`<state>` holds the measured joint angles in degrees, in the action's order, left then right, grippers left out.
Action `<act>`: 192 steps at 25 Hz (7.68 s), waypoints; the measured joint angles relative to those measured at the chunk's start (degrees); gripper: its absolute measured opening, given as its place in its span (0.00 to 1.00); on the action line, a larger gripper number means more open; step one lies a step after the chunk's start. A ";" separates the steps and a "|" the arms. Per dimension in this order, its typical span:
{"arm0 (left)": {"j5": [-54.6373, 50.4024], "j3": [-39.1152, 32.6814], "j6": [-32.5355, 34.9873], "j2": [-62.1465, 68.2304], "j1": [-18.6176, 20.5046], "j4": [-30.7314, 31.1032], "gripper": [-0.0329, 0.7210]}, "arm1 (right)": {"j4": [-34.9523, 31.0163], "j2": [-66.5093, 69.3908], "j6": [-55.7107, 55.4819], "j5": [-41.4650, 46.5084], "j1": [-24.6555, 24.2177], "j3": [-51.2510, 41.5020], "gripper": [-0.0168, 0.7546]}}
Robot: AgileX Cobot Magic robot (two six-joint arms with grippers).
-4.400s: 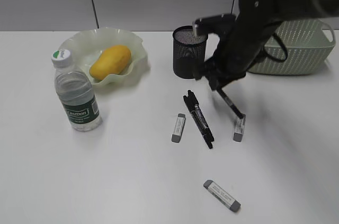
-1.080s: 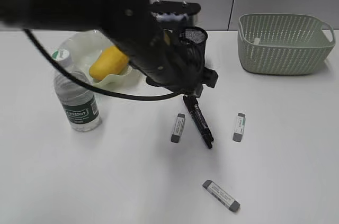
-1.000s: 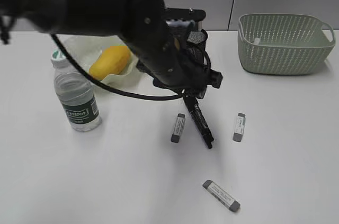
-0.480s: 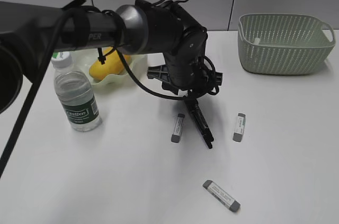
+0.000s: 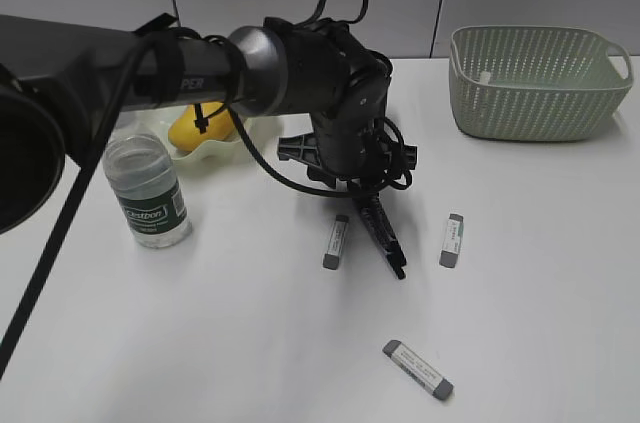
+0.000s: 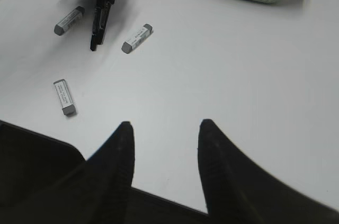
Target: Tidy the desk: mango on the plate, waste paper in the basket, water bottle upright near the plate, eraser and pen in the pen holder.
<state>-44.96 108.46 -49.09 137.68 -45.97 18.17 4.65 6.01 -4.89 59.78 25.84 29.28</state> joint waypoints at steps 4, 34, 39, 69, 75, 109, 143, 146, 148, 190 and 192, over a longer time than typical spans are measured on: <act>0.59 0.00 -0.06 0.65 0.00 -1.54 0.40 | 0.00 0.00 0.00 0.00 0.00 0.00 0.45; 16.17 -0.02 -0.22 -13.03 0.08 11.45 0.18 | 0.06 0.00 0.05 0.00 0.00 0.00 0.45; 31.05 0.03 -0.22 -14.15 1.98 30.31 0.18 | 0.06 0.00 0.05 0.00 0.00 0.00 0.45; 70.22 -0.02 7.72 -3.42 15.96 21.64 0.18 | 0.23 0.00 0.05 0.00 0.00 0.00 0.45; 70.22 -0.02 7.76 -3.42 15.96 21.64 0.34 | 0.23 0.00 0.05 0.00 0.00 0.00 0.45; -13.46 -49.27 41.79 -77.99 8.66 -10.52 0.39 | 0.23 0.00 0.05 0.00 0.00 0.00 0.45; -15.54 -77.60 41.79 -138.04 19.55 -12.22 0.36 | -3.59 56.30 0.05 -22.20 0.00 14.37 0.43; -15.54 -77.60 41.74 -138.04 24.69 -12.22 0.36 | -4.65 74.26 -0.22 -23.46 0.00 24.92 0.42; -15.54 -77.60 41.74 -138.04 27.26 -12.22 0.36 | -4.65 86.07 -0.22 -23.47 0.00 32.43 0.44; -15.54 -77.60 41.74 -138.04 30.17 -12.22 0.36 | -3.14 98.56 1.11 -102.94 0.39 29.57 0.19; -15.54 -77.60 41.74 -138.04 30.17 -12.22 0.36 | -3.58 103.55 3.09 -106.46 -0.07 31.81 0.19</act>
<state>-60.49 30.87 -7.36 -0.36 -15.80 5.95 1.07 109.56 -1.81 -46.69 25.77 61.09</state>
